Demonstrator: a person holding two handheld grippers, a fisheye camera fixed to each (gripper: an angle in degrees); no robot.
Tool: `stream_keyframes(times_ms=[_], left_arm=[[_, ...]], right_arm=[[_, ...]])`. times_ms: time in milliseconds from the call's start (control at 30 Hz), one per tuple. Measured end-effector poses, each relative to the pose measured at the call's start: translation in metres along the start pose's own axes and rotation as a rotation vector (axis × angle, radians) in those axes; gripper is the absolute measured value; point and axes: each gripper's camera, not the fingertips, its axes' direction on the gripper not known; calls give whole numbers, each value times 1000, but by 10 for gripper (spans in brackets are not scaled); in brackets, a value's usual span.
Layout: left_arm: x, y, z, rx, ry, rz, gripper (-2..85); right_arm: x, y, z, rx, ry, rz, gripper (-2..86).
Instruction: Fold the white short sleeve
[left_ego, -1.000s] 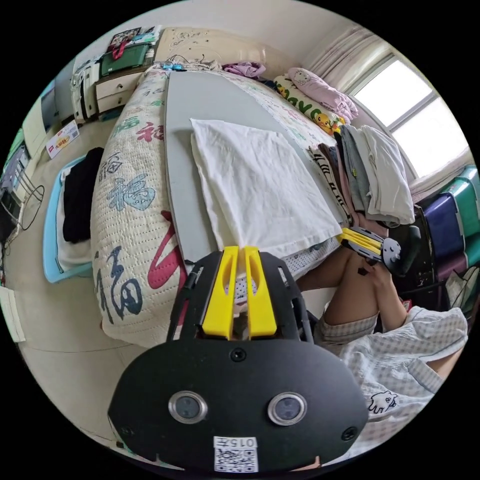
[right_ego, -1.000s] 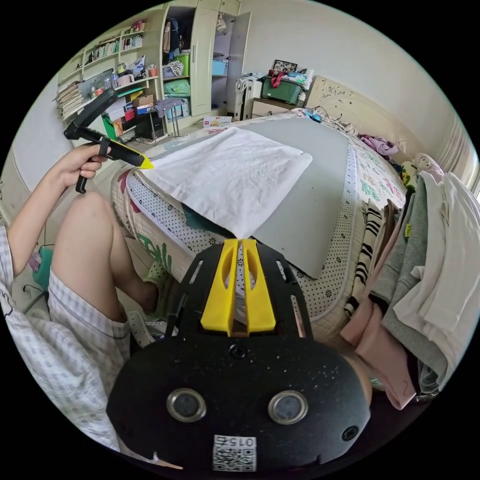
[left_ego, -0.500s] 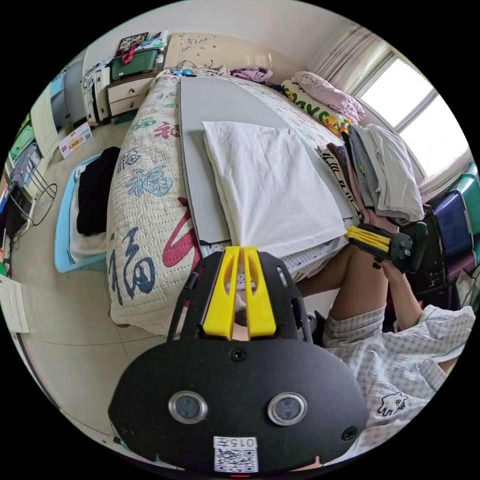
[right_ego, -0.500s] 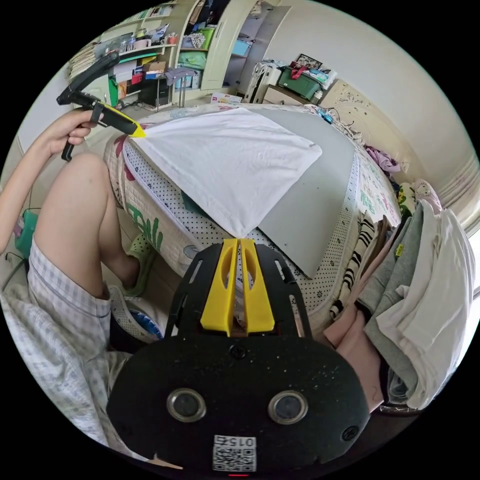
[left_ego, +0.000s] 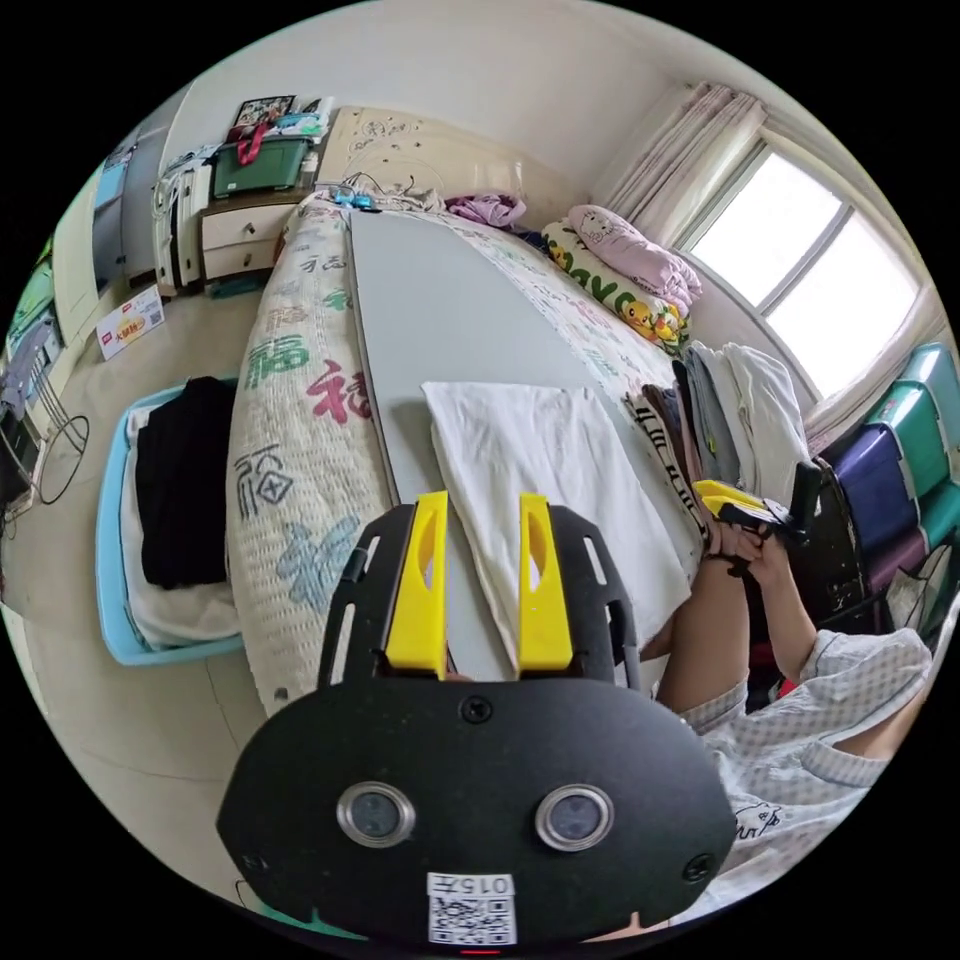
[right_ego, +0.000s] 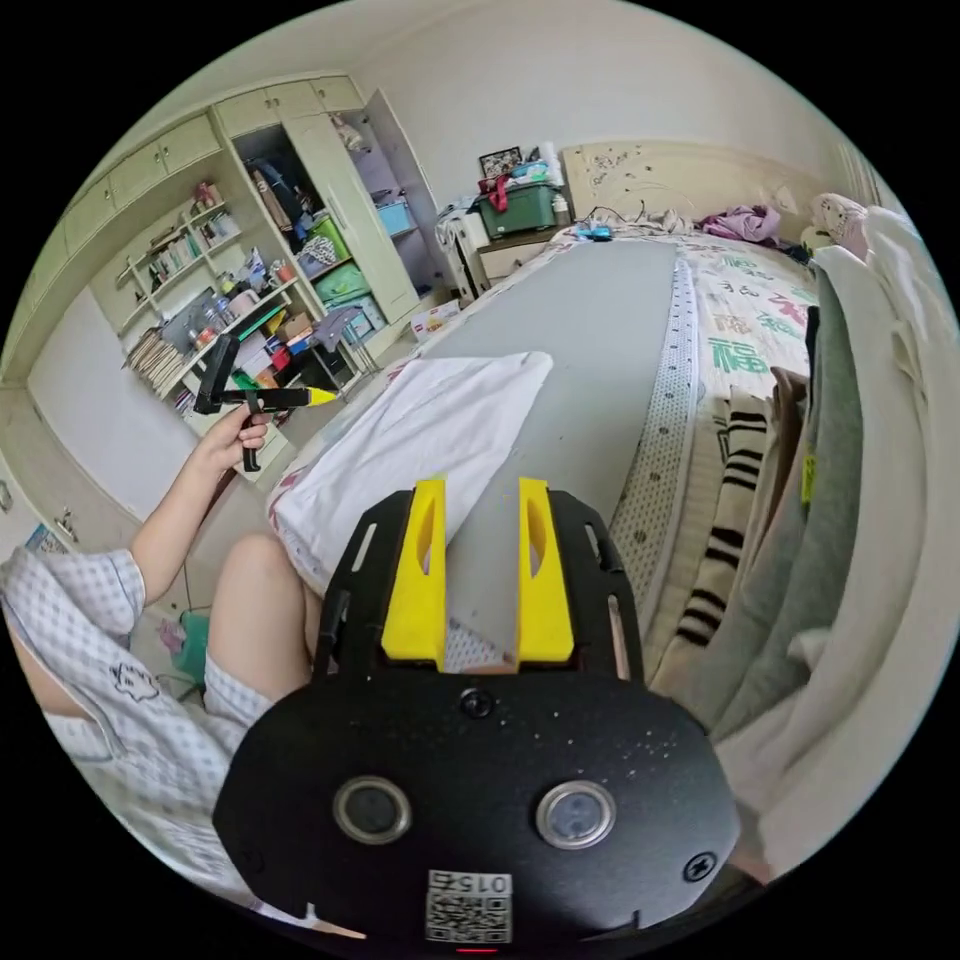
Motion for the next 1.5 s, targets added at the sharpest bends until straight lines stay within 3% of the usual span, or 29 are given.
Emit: stream_keyframes(times_ms=[367, 533, 667, 833, 1067, 1233, 1500], left_arm=[[-49, -56, 64, -96, 64, -12, 157], [-54, -49, 77, -145, 174, 19, 101], [-57, -33, 73, -118, 232, -12, 49], [-18, 2, 7, 71, 269, 78, 27], [125, 83, -129, 367, 341, 418, 13], [216, 119, -165, 427, 334, 579, 13], [342, 134, -158, 472, 520, 717, 13]], right_arm=[[50, -109, 56, -71, -113, 164, 140], [36, -125, 63, -117, -93, 147, 126], [5, -126, 48, -121, -54, 104, 52], [-56, -102, -45, 59, -73, 1, 22], [-151, -2, -248, 440, -115, -149, 12], [-209, 56, -360, 598, -6, -243, 11], [-257, 124, -510, 716, 173, -303, 10]])
